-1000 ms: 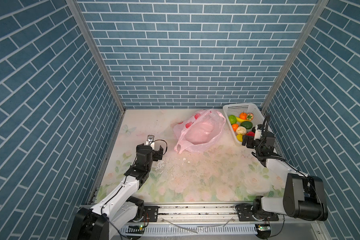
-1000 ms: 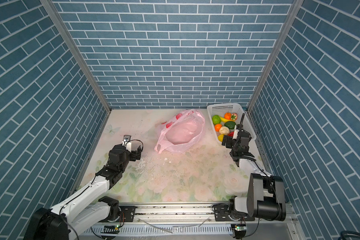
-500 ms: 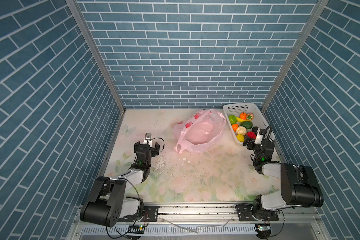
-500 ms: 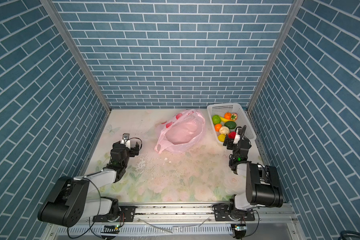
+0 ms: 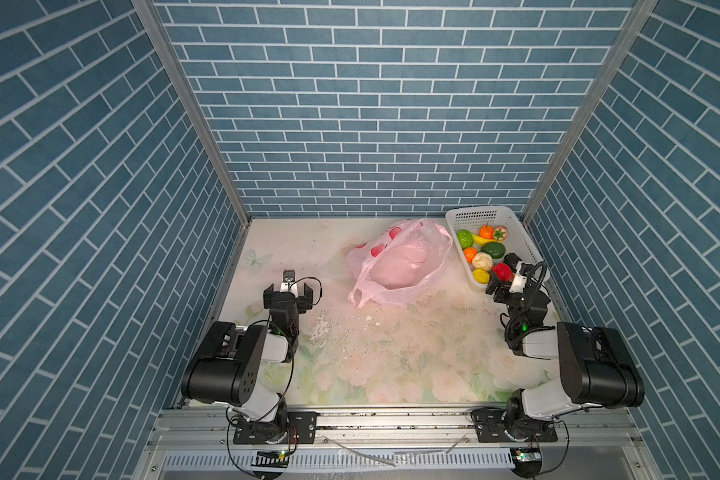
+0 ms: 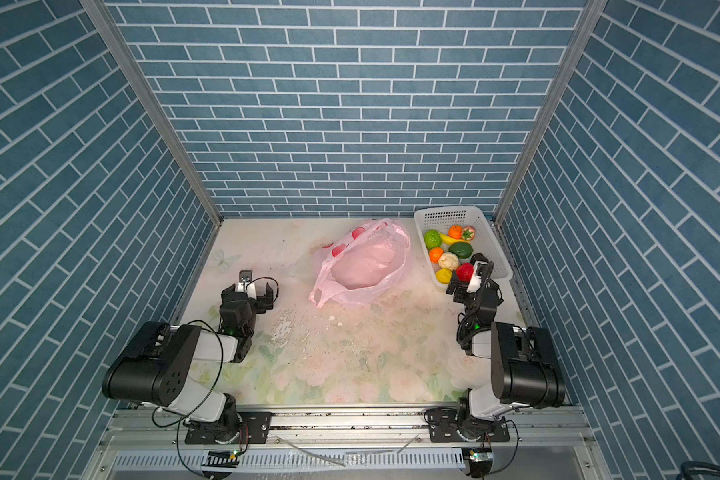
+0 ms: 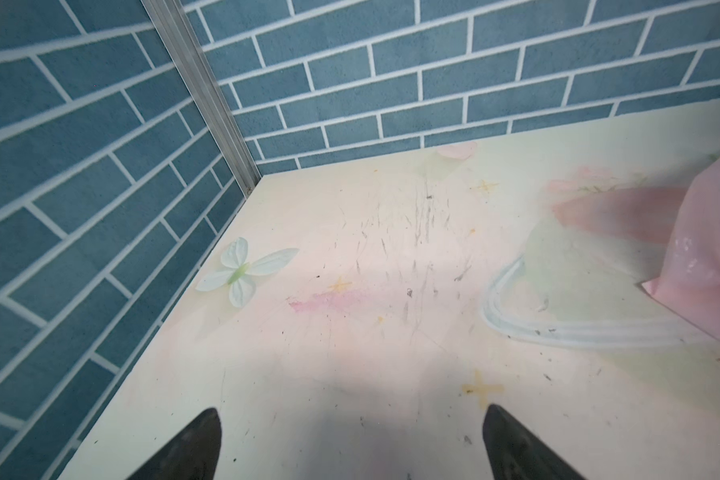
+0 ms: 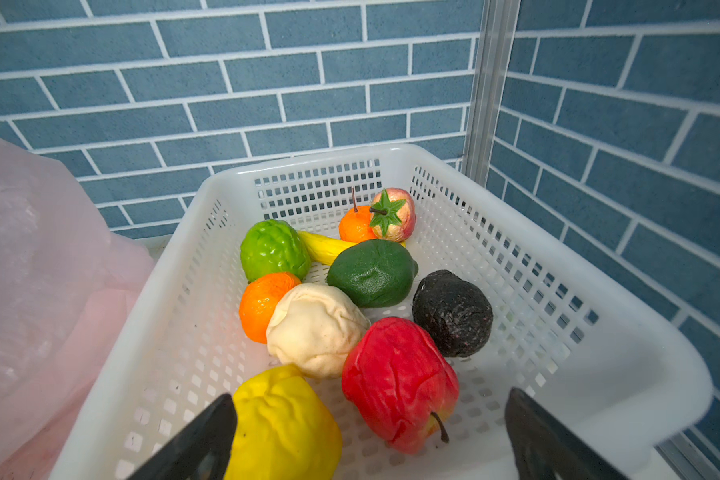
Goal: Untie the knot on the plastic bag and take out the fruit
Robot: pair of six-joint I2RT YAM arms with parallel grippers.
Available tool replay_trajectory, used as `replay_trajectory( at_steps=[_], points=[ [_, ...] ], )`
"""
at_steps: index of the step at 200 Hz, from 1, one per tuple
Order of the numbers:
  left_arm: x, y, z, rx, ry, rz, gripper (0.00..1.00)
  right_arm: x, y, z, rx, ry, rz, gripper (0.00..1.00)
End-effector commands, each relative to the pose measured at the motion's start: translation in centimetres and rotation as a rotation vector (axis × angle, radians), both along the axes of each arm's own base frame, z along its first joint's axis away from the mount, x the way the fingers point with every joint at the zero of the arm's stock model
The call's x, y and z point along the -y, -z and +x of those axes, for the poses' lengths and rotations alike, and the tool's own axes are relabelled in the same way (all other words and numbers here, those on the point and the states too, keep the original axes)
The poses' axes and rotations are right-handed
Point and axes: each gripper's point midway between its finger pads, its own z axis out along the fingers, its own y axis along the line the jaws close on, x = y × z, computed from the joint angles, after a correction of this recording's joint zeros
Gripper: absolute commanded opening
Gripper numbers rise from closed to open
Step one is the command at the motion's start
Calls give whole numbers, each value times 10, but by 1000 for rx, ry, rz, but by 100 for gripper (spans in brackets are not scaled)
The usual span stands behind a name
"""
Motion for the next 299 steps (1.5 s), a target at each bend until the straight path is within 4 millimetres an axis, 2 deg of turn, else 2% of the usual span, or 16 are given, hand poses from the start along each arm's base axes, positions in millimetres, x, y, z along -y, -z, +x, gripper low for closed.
replay_trajectory(
  at_steps=[1,43,101,169,191,197,210,218,224,240,247,258,263,268,280,299],
  points=[
    [-1,-8,1,38,-2,-11,98,3,38,-11,-130,17,-20,99],
    [-1,-7,1,36,0,-9,99,-2,38,-9,-136,-16,-26,99],
    [-1,-7,1,36,0,-8,98,4,40,-8,-147,20,-15,99],
    [-2,-5,6,4,-8,-5,100,0,39,-9,-143,-2,-20,99],
    [-2,-3,10,-17,-12,-3,99,10,39,-9,-143,55,-10,99],
    [-2,-3,11,-20,-14,-2,100,4,39,-8,-147,17,-23,99],
    [-3,-3,12,-28,-18,-3,100,-32,40,-7,-154,-208,-52,99],
    [-3,-3,12,-28,-19,-2,100,-36,39,-8,-155,-216,-60,99],
    [-4,-3,12,-27,-21,-1,100,-30,38,-10,-134,-181,-43,99],
    [-8,-4,11,-21,-48,-1,100,9,34,-20,-84,60,-11,99],
    [-11,-3,10,-22,-73,-2,100,4,35,-17,-91,25,-18,99],
    [-12,-4,10,-22,-79,-4,100,-25,41,-6,-168,-159,-39,99],
    [-12,-4,10,-20,-78,-2,100,-31,42,-2,-193,-206,-42,99],
    [-12,-4,9,-18,-77,-1,100,-30,43,2,-206,-200,-27,99],
    [-12,-4,9,-17,-77,1,100,-11,45,4,-223,-86,-12,99],
    [-11,-4,10,-18,-76,1,100,-13,46,5,-227,-95,-20,99]
  ],
)
